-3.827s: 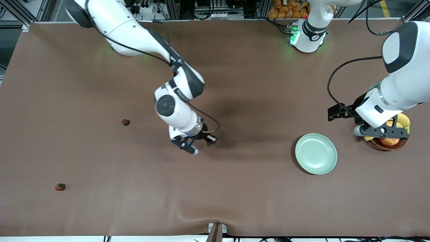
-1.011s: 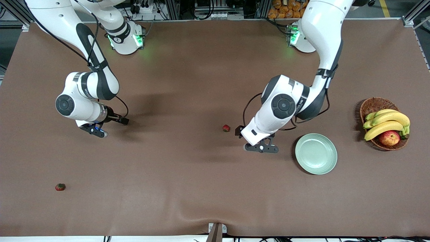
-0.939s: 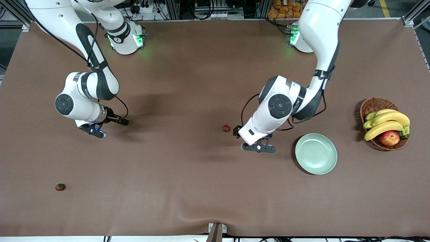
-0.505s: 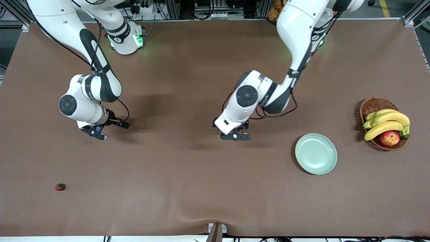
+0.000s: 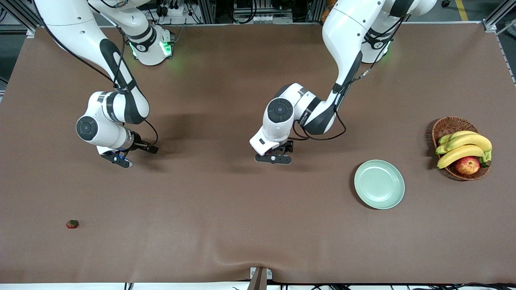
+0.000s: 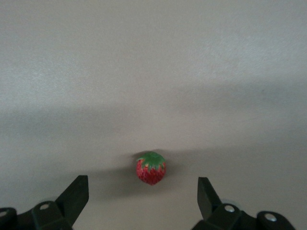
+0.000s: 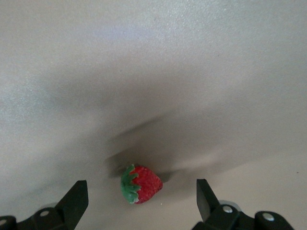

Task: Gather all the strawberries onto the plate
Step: 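Grasp the strawberry with the left gripper while the right gripper reaches another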

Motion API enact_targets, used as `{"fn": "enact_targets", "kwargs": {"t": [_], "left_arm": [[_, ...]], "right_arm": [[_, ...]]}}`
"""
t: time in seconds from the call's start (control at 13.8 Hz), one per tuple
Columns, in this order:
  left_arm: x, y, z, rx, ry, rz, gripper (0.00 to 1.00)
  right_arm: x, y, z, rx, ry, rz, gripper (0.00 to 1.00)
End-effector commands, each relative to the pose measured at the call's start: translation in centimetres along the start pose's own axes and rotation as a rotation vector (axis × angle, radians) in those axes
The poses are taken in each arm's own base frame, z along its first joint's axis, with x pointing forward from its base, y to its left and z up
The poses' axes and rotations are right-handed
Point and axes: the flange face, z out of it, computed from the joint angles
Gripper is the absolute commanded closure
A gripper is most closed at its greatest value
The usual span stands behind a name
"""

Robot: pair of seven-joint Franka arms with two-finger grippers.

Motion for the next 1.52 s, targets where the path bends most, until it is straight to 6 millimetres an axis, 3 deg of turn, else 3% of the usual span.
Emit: {"fn": "enact_targets", "kwargs": {"t": [0.0, 0.07, 0.29, 0.65, 1.08, 1.44], "left_arm": [[-0.2, 0.6, 0.8, 0.014, 0.027, 0.012, 0.03], [-0.2, 0.4, 0.8, 0.015, 0.025, 0.010, 0.05], [-0.3, 0.3, 1.9, 0.020, 0.021, 0.013, 0.20], [-0.5, 0.6, 2.9, 0.021, 0.016, 0.015, 0.23], [-0.6, 0.6, 3.6, 0.019, 0.015, 0.012, 0.47], [-1.4, 1.5, 3.7, 0.018, 0.013, 0.005, 0.52]], "right_arm": [[-0.4, 0.0, 0.2, 0.017, -0.004, 0.000, 0.00], [-0.4, -0.1, 0.3, 0.015, -0.007, -0.001, 0.00], [-1.0, -0.2, 0.8, 0.009, -0.015, -0.008, 0.35], [-1.0, -0.2, 0.8, 0.008, -0.016, -0.008, 0.80], [-0.3, -1.2, -2.2, 0.042, 0.027, -0.018, 0.81], [1.3, -3.2, -7.3, 0.087, -0.011, -0.023, 0.83]]}}
